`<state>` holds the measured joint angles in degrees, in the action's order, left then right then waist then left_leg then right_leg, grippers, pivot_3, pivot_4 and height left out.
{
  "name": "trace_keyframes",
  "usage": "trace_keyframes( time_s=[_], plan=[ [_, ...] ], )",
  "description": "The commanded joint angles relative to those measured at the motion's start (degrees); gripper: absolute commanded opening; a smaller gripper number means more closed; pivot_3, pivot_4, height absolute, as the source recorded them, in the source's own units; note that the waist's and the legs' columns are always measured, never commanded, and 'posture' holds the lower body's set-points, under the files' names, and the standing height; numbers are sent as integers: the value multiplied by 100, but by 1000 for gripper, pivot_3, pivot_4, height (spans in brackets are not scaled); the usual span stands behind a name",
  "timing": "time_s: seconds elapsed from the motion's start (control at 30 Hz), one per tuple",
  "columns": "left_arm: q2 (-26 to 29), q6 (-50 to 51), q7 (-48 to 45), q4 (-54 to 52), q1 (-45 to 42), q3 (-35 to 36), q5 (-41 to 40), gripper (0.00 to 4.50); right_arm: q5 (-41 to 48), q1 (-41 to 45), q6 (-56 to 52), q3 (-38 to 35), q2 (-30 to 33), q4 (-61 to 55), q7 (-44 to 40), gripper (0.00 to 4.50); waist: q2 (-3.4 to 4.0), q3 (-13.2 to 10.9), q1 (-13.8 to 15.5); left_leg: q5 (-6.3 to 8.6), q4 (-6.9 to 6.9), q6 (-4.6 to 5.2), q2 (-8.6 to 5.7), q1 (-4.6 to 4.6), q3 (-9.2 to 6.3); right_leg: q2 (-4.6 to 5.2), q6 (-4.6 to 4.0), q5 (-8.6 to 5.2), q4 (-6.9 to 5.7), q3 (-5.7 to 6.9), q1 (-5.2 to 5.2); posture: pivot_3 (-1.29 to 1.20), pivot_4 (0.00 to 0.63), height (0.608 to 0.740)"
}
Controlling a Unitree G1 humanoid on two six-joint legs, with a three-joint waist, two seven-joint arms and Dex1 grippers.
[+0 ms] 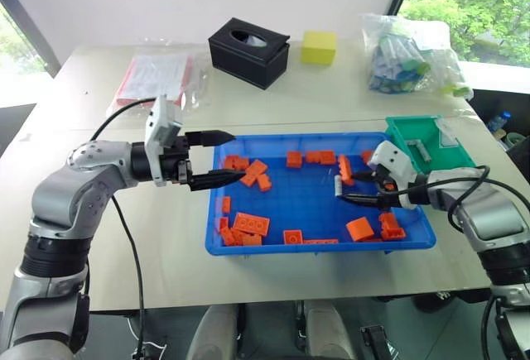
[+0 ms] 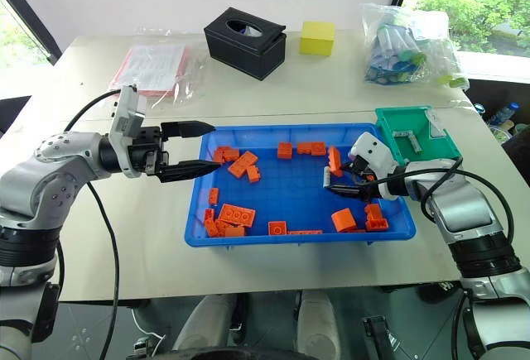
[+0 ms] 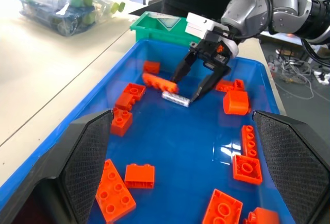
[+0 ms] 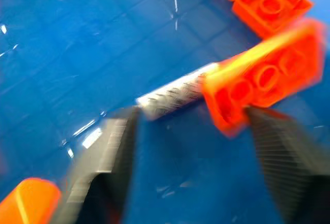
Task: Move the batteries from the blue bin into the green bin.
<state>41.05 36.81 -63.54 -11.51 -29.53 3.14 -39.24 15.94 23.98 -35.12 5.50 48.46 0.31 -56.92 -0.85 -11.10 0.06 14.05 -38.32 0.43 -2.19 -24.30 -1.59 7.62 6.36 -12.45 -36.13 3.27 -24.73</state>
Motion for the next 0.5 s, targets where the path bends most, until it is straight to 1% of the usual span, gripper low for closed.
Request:
trace_keyframes(
  time_s=[0.03, 0.1, 0.33, 0.47, 0.5],
  plan=[
    [81, -27, 0, -169, -25, 162, -77, 4500, 17, -12, 7, -253, 77, -112, 40, 1096, 0, 0, 42, 0, 0, 0, 0, 0, 0, 0, 0, 0, 0, 0, -1, 0, 150, 692],
    [72, -35, -7, -159, -33, 148, -71, 4500, 18, -31, 7, -329, 137, -223, 71, 40, 0, 0, 71, 0, 0, 0, 0, 0, 0, 0, 0, 0, -1, 0, -1, 0, 150, 692],
    [48, -68, -43, -84, -108, 108, -44, 4500, 145, 19, -552, -640, 349, -783, 261, 40, 0, 0, 71, 0, -3, 0, -1, -2, -1, 0, -1, -1, 0, 0, 0, 0, 150, 692],
    [47, -84, -69, -67, -113, 100, -36, 4500, 304, 45, -1317, -858, 342, -1370, 624, 40, 0, 0, 59, 0, -2, 0, 0, -1, -1, 0, -1, -1, -1, 0, -2, 0, 150, 692],
    [47, -92, -78, -67, -105, 97, -33, 4500, 389, 147, -1623, -927, 212, -1513, 812, 426, 0, 0, 60, 0, -2, 0, 1, -2, 0, 0, -1, 0, 0, 0, -2, 0, 150, 692]
  ],
)
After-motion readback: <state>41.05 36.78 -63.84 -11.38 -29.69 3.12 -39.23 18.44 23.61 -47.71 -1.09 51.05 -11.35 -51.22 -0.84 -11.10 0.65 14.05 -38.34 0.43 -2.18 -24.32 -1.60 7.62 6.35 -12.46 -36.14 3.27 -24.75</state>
